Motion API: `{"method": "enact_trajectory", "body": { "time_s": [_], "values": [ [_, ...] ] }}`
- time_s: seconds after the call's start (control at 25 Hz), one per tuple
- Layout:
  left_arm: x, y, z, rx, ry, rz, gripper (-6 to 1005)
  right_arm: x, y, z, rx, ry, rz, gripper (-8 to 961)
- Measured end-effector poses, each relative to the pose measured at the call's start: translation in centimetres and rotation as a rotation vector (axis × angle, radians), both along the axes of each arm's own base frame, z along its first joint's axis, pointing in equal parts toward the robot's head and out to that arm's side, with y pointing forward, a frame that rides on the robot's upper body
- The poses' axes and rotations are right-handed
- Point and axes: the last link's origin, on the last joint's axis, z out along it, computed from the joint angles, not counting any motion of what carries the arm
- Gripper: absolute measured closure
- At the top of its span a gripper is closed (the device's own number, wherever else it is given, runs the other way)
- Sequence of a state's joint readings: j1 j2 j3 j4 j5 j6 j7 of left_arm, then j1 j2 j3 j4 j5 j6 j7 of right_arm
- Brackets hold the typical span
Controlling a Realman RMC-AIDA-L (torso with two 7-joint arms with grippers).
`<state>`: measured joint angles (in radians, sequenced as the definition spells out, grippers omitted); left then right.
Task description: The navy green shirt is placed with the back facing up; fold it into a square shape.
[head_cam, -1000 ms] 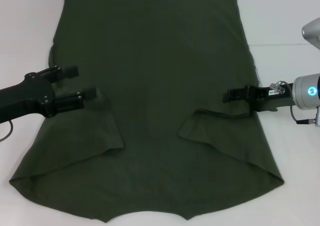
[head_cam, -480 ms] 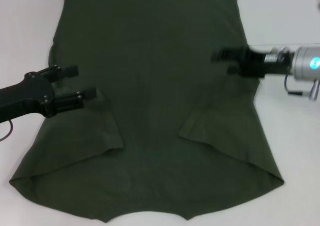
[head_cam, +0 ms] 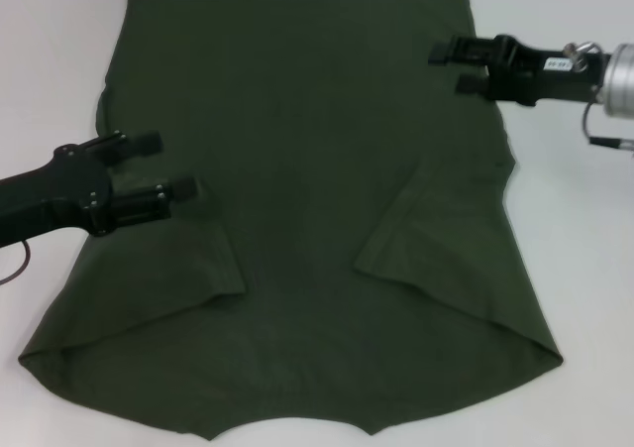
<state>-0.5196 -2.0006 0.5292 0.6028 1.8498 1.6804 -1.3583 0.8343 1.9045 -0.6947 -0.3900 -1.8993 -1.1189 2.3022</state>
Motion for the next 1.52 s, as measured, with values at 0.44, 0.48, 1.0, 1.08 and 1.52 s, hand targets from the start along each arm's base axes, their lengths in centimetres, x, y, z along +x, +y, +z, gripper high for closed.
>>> {"method": "enact_trajectory", "body": {
  "time_s": [0.44, 0.48, 1.0, 1.08, 1.52],
  "values": [
    [1.3, -1.1, -0.2, -0.232, -0.082, 0.029, 85, 0.8, -5.0, 2.2, -0.063, -0.063, 0.419, 145],
    [1.2, -1.2, -0.2, -0.252, -0.079, 0.040, 85, 0.8, -5.6, 2.0, -0.077, -0.082, 0.474, 145],
    [-1.0, -0.6, 3.4, -0.473, -0.055, 0.374, 85, 0.6, -9.0, -0.4, -0.265, -0.206, 0.747, 145],
    [-1.3, -0.6, 3.8, -0.511, -0.049, 0.440, 85, 0.5, -9.2, -0.5, -0.287, -0.206, 0.757, 145],
    [-6.2, -2.4, 6.5, -0.528, -0.136, 0.853, 85, 0.1, -9.5, -1.4, -0.358, -0.225, 0.779, 145]
  ]
}}
